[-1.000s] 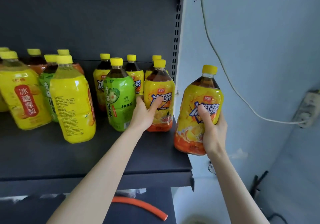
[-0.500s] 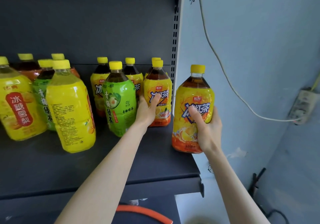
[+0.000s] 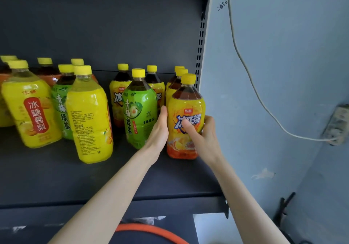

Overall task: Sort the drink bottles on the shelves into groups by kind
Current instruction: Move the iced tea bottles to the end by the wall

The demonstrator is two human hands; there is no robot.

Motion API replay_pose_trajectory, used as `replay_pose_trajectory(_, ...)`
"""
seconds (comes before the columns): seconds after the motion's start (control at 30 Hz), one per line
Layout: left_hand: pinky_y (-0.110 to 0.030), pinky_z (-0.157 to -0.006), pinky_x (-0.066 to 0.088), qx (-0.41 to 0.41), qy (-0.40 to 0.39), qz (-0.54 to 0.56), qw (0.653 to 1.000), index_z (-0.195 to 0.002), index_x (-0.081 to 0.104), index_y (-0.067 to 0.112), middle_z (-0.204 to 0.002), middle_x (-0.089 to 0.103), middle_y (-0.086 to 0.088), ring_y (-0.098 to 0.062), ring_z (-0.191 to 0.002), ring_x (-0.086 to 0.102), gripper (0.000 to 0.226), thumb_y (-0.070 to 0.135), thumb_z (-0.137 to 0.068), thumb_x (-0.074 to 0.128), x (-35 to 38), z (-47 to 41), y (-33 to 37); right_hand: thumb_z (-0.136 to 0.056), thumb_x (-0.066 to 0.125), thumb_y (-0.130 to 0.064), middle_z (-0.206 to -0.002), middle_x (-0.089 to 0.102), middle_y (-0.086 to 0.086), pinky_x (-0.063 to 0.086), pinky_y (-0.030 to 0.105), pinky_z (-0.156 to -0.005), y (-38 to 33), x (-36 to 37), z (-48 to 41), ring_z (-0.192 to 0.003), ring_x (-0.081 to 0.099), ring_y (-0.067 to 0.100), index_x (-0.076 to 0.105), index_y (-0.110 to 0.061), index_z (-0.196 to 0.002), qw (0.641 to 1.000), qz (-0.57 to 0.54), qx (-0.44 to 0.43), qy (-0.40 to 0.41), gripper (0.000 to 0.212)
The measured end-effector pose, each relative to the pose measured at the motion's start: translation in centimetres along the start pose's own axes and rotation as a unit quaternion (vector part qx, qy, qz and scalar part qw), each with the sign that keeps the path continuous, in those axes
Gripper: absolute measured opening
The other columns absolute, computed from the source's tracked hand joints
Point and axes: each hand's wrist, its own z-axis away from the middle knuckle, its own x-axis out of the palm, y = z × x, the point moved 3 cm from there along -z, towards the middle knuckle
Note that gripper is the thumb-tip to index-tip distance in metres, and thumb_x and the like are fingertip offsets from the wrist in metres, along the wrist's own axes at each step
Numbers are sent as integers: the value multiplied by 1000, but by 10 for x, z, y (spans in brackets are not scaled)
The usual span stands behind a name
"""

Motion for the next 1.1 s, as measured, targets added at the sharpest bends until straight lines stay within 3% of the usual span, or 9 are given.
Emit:
replay_pose_trajectory(0.13, -46, -113, 28, 4, -1, 4, 1000, -141, 37, 39, -141, 49, 7, -13, -129, 44, 72, 76, -84, 15, 0, 1, -4, -76, 59, -65, -122, 50, -2, 49, 41, -98, -1, 11, -6, -115, 55, 13, 38, -33, -114, 999, 28, -5, -39, 55)
replay_pose_trajectory(0.23, -55, -114, 14, 16, 7, -55, 998, -140, 22, 53, -150, 31, 18, -12, -140, 27, 94, 97, -59, 11, -2, -3, -9, -92, 58, -39, -125, 54, -7, 54, 24, -87, -4, 10, -7, -109, 58, 2, 26, -27, -133, 992, -48, 14, -114, 54)
replay_pose_trajectory(0.33, -54, -115, 13, 36, 11, -80, 996, -144, 18, 47, -153, 27, 17, -12, -142, 22, 100, 97, -58, 10, -4, -8, -13, -93, 58, -24, -133, 51, -7, 55, 22, -86, 0, 2, -10, -112, 57, 1, 10, -27, -148, 981, -54, 21, -187, 73)
replay_pose_trajectory(0.43, -30, -113, 26, 80, 9, -73, 994, -148, 23, 29, -150, 32, 12, -6, -136, 30, 82, 77, -83, 17, 0, 1, 2, -92, 60, -14, -135, 51, -5, 53, 27, -93, 5, -2, -11, -113, 59, 4, 5, -28, -151, 977, -22, 9, -212, 82)
replay_pose_trajectory(0.5, 1, -90, 32, 100, 4, -67, 993, -147, 24, 25, -138, 33, 20, 2, -125, 33, 56, 51, -98, 19, -1, 6, 9, -91, 61, -13, -130, 54, -10, 54, 25, -89, 8, -4, -10, -111, 61, 1, 8, -29, -151, 979, -11, 5, -205, 81)
replay_pose_trajectory(0.57, 10, -73, 30, 111, -9, -66, 992, -148, 20, 27, -130, 33, 21, 7, -119, 32, 50, 42, -100, 20, -3, 10, 13, -89, 63, -10, -127, 55, -15, 54, 20, -82, 6, -8, -9, -106, 61, -5, 12, -28, -151, 979, -3, -1, -204, 82)
replay_pose_trajectory(0.7, 5, -74, 36, 127, -65, -77, 987, -149, 11, 31, -136, 34, 19, 18, -108, 40, 55, 41, -98, 30, 0, 16, 17, -84, 68, 0, -123, 51, -20, 52, 12, -81, 0, -14, -9, -100, 59, -16, 12, -23, -150, 972, 38, -20, -232, 90)
replay_pose_trajectory(0.97, 0, -78, 41, 151, -75, -118, 979, -150, 14, 27, -141, 41, 9, 6, -113, 46, 60, 35, -96, 41, -2, 14, 20, -83, 70, -2, -124, 53, -20, 54, 23, -86, 5, -13, -12, -108, 61, -3, 13, -25, -150, 973, 49, -16, -227, 91)
replay_pose_trajectory(1.1, -9, -94, 38, 155, -79, -149, 973, -150, 8, 29, -149, 34, 7, -6, -129, 40, 69, 45, -91, 41, -3, 12, 20, -83, 68, 1, -123, 53, -18, 54, 20, -81, 5, -13, -12, -104, 62, -6, 15, -22, -149, 973, 41, -13, -225, 87)
